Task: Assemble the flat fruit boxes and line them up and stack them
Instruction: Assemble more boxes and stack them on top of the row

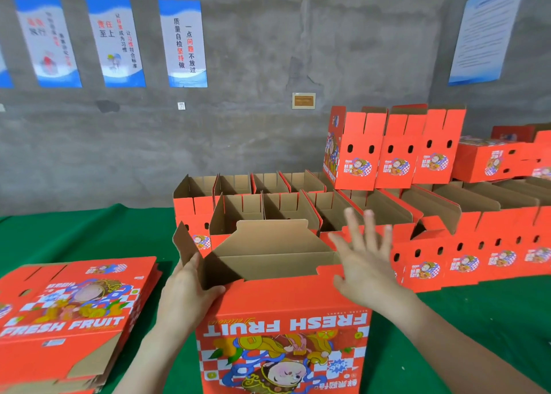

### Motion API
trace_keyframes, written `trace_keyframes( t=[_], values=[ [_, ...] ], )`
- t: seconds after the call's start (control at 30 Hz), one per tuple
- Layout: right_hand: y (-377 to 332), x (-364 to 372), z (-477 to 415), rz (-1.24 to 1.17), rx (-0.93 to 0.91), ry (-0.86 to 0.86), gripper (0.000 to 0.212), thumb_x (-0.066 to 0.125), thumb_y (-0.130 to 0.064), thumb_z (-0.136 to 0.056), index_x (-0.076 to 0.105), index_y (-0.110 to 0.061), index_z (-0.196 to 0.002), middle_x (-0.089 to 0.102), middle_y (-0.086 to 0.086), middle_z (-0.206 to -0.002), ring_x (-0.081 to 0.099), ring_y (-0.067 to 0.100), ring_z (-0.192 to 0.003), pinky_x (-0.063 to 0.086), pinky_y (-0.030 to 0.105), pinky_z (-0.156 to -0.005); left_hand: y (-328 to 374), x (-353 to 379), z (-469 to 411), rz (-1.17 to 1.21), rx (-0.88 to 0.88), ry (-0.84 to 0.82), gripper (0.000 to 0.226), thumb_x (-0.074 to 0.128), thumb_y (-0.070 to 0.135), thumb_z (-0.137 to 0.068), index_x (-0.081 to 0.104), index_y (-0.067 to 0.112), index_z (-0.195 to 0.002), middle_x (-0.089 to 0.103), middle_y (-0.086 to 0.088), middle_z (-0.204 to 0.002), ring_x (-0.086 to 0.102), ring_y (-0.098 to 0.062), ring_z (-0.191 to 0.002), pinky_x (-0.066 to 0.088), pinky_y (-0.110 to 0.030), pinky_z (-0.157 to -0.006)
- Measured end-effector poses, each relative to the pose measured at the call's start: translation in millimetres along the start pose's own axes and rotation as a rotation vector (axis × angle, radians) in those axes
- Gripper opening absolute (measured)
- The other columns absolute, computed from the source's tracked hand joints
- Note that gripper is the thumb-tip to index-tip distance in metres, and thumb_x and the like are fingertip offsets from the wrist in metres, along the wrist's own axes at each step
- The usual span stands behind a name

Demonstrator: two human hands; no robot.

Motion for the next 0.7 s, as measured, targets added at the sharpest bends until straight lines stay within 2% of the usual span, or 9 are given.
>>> trace_keyframes(
  t=[0.07, 0.13, 0.27, 0.37, 0.47, 0.53, 0.6, 0.63, 0.7],
  values=[
    [-24, 8, -7, -0.184, -0.143, -0.156, 0.074, 0.05, -0.001, -0.083, 0.027, -0.029, -0.147, -0.014, -0.002, -0.16, -0.014, 0.022, -0.147, -0.004, 0.038, -0.117, -1, 0, 0, -0.014, -0.007, -0.016, 0.057, 0.081, 0.024, -0.069, 0.055, 0.009, -0.118, 0.062, -0.015, -0.111, 0.057, -0.034, -0.102, 0.044, -0.037, -0.078],
    [-39, 19, -7, -0.338, -0.185, -0.322, 0.077, 0.041, 0.009, -0.084, 0.025, -0.03, -0.149, -0.002, -0.006, -0.161, -0.001, 0.014, -0.148, 0.01, 0.033, -0.117, -1, 1, 1, -0.029, -0.011, -0.039, 0.062, 0.081, 0.024, -0.069, 0.054, 0.009, -0.123, 0.062, -0.016, -0.114, 0.056, -0.034, -0.105, 0.044, -0.037, -0.083],
    [-27, 37, -10, -0.324, -0.072, -0.405, 0.071, 0.04, -0.013, -0.089, 0.016, -0.038, -0.151, -0.007, -0.006, -0.161, -0.01, 0.021, -0.147, 0.002, 0.045, -0.118, 1, 2, 1, 0.006, 0.049, -0.05, 0.085, 0.082, 0.021, -0.068, 0.039, 0.014, -0.141, 0.053, -0.014, -0.133, 0.049, -0.031, -0.12, 0.043, -0.039, -0.096],
    [-23, 43, -10, -0.266, -0.063, -0.437, 0.071, 0.04, -0.023, -0.091, 0.007, -0.04, -0.151, -0.011, -0.002, -0.161, -0.013, 0.023, -0.147, -0.003, 0.043, -0.117, 8, -2, 6, 0.165, 0.215, 0.013, 0.116, 0.082, 0.006, -0.067, 0.008, 0.026, -0.153, 0.022, 0.001, -0.157, 0.026, -0.019, -0.142, 0.027, -0.033, -0.114],
    [-25, 45, -9, -0.223, -0.062, -0.458, 0.079, 0.045, -0.03, -0.09, -0.005, -0.04, -0.15, -0.016, -0.002, -0.16, -0.011, 0.023, -0.147, -0.002, 0.043, -0.117, 14, -2, 16, 0.254, 0.348, 0.022, 0.122, 0.077, 0.003, -0.074, -0.012, 0.045, -0.146, 0.028, 0.02, -0.148, 0.031, -0.002, -0.132, 0.029, -0.021, -0.107],
    [-24, 47, -9, -0.188, -0.056, -0.473, 0.084, 0.047, -0.033, -0.088, -0.009, -0.04, -0.15, -0.018, -0.003, -0.159, -0.009, 0.024, -0.147, 0.0, 0.043, -0.117, 15, 2, 20, 0.247, 0.353, -0.048, 0.108, 0.074, 0.011, -0.08, -0.001, 0.046, -0.148, 0.049, 0.017, -0.137, 0.047, -0.004, -0.122, 0.04, -0.025, -0.099],
    [-23, 47, -8, -0.156, -0.051, -0.49, 0.086, 0.048, -0.037, -0.086, -0.01, -0.039, -0.15, -0.02, -0.004, -0.158, -0.008, 0.024, -0.148, 0.002, 0.044, -0.117, 17, 6, 18, 0.157, 0.398, -0.132, 0.072, 0.073, 0.023, -0.082, 0.037, 0.034, -0.144, 0.065, 0.011, -0.12, 0.059, -0.01, -0.112, 0.046, -0.027, -0.093],
    [-22, 47, -8, -0.144, -0.049, -0.495, 0.086, 0.048, -0.038, -0.086, -0.01, -0.038, -0.15, -0.02, -0.005, -0.158, -0.007, 0.024, -0.148, 0.003, 0.044, -0.117, 20, 8, 17, 0.112, 0.431, -0.173, 0.05, 0.071, 0.028, -0.084, 0.055, 0.028, -0.131, 0.068, 0.01, -0.114, 0.062, -0.01, -0.108, 0.047, -0.027, -0.091],
    [-21, 48, -7, -0.127, -0.048, -0.503, 0.085, 0.047, -0.04, -0.087, -0.008, -0.036, -0.151, -0.021, -0.006, -0.158, -0.007, 0.023, -0.148, 0.004, 0.043, -0.117, 25, 8, 12, 0.076, 0.458, -0.227, 0.017, 0.064, 0.031, -0.089, 0.072, 0.024, -0.102, 0.071, 0.012, -0.098, 0.064, -0.008, -0.092, 0.048, -0.029, -0.081]
  ],
)
Point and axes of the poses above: each hand's wrist, its own z-axis away from the middle knuckle, its own x-axis out of the palm, y = z × x, the point moved 7 cm from there along -z, towards the middle knuckle
